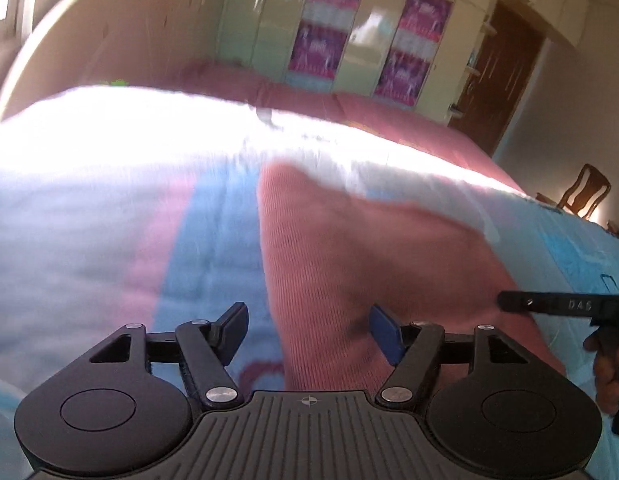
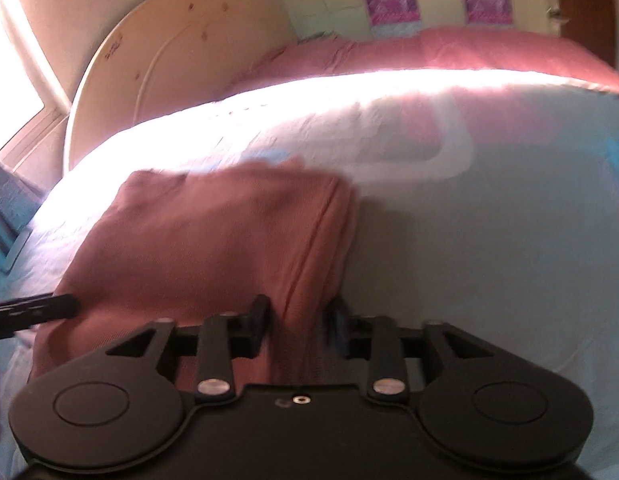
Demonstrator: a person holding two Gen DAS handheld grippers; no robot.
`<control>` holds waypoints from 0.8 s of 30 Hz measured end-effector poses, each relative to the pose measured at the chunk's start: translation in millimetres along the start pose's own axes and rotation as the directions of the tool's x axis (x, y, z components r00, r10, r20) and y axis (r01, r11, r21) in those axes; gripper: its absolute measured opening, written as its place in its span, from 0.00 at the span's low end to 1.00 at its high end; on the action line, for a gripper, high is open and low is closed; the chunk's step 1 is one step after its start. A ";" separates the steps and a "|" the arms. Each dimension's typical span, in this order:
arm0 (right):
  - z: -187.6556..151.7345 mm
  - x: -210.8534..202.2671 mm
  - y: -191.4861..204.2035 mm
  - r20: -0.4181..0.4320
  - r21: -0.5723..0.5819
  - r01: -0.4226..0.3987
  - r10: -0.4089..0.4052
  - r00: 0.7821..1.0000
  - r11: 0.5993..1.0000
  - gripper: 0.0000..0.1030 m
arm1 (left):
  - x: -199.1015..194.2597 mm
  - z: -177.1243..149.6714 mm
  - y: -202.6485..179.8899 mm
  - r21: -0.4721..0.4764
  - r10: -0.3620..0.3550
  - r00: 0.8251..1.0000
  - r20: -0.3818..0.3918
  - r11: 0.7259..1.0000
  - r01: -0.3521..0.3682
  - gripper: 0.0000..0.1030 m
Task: Fold small clothes
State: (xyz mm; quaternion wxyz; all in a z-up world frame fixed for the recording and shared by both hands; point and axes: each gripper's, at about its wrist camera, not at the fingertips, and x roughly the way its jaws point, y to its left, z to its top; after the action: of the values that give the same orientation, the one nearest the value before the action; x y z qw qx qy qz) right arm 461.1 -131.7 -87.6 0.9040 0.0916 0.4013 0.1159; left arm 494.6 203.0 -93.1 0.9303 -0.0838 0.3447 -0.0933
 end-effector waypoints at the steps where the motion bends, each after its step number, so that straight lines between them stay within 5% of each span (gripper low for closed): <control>1: 3.7 -9.1 -3.0 0.034 0.005 0.015 -0.015 0.999 1.000 0.41 | -7.7 5.8 -1.3 0.015 -0.008 1.000 0.024 1.000 0.007 0.54; 6: 26.5 -15.8 11.8 0.076 -0.092 -0.031 0.039 0.996 0.995 0.28 | 19.7 24.7 -27.1 0.145 -0.028 0.999 -0.023 0.989 0.031 0.46; 9: 26.4 9.3 25.2 -0.023 -0.182 -0.064 0.061 0.998 0.981 0.09 | 44.9 11.6 -39.8 0.162 -0.009 0.994 -0.108 0.986 0.026 0.46; 10: 23.3 21.5 26.7 -0.058 -0.218 -0.019 0.006 0.998 0.976 0.00 | 47.1 10.0 -40.0 0.153 -0.016 0.994 -0.109 0.988 0.032 0.46; 11: 19.8 30.9 25.4 -0.066 -0.249 0.029 -0.047 0.997 0.968 0.00 | 47.8 10.7 -39.5 0.142 -0.017 0.994 -0.111 0.989 0.033 0.46; 14: 25.0 29.1 15.5 -0.044 -0.169 0.035 -0.043 0.998 0.985 0.00 | 38.5 12.6 -39.5 0.147 -0.017 0.994 -0.106 0.989 0.032 0.46; 15: 26.4 22.6 12.9 -0.030 -0.136 0.027 -0.032 0.999 0.990 0.08 | 31.5 13.3 -38.0 0.144 -0.023 0.996 -0.089 0.989 0.036 0.46; 16: 25.8 10.5 10.4 -0.006 -0.097 0.014 -0.014 1.000 0.995 0.35 | 22.1 13.3 -35.5 0.136 -0.032 0.997 -0.069 0.990 0.041 0.45; 17: 23.1 -4.1 8.4 0.019 -0.076 0.000 0.002 1.000 0.997 0.49 | 11.7 11.6 -33.9 0.127 -0.039 0.998 -0.050 0.991 0.045 0.45; 22: -7.2 -48.1 -2.4 -0.038 -0.014 -0.080 0.079 0.996 0.997 0.27 | -21.7 -19.3 -23.3 0.087 -0.045 0.999 -0.029 0.995 0.047 0.43; 24: -20.7 -46.0 -4.0 -0.088 0.021 -0.129 0.131 0.988 0.991 0.26 | -18.9 -29.8 -22.0 0.081 -0.036 0.999 -0.030 0.996 0.038 0.43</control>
State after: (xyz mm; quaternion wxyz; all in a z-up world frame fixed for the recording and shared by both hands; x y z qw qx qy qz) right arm 416.2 -147.1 -69.9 0.8750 0.1194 0.4352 0.1753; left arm 458.3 183.3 -98.8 0.9261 -0.0509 0.3521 -0.1255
